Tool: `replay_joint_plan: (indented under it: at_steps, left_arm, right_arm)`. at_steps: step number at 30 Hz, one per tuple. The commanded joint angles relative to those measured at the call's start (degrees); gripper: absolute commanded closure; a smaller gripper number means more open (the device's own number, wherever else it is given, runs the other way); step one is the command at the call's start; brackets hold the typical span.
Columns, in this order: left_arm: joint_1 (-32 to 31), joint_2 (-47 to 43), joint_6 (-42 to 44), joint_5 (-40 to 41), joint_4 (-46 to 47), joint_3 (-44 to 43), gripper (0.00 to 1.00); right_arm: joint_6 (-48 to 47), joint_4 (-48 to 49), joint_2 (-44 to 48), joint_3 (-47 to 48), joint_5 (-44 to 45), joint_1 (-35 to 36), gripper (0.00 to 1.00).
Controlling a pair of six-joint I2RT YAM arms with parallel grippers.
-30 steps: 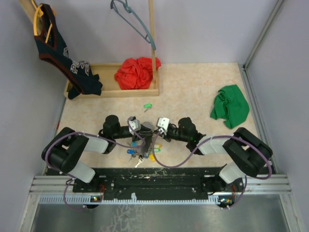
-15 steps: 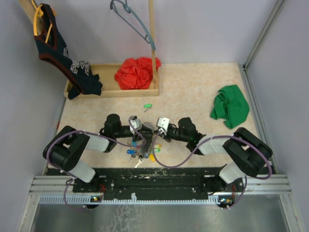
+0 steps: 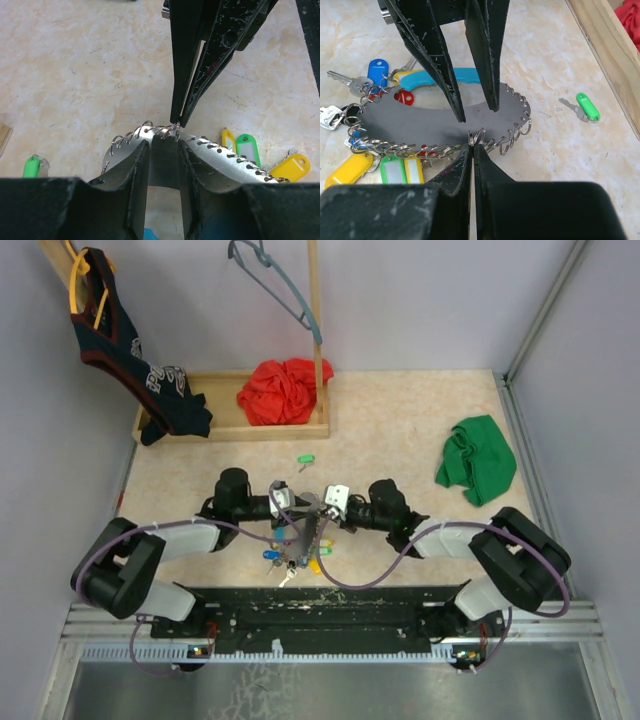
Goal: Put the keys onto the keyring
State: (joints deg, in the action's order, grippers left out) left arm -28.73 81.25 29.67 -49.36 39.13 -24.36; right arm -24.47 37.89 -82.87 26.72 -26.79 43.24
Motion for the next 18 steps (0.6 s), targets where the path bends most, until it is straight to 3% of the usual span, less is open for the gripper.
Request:
replay_joint_plan:
  at_steps: [1, 10, 18]
  left_arm:
    - [0.34, -0.14, 5.44, -1.43, -5.01, -2.76, 0.65]
    - [0.34, 2.41, 8.47, -3.86, -11.16, -6.85, 0.71]
    - [0.29, 3.68, 10.76, -5.78, -14.17, -7.85, 0.71]
  right_arm:
    - [-2.16, -0.2, 1.91, 3.95, -3.15, -0.45, 1.0]
    - [-2.64, -1.67, 2.36, 4.53, -4.27, -0.46, 1.0]
    - [-3.14, -2.63, 2.87, 4.96, -4.33, -0.44, 1.0]
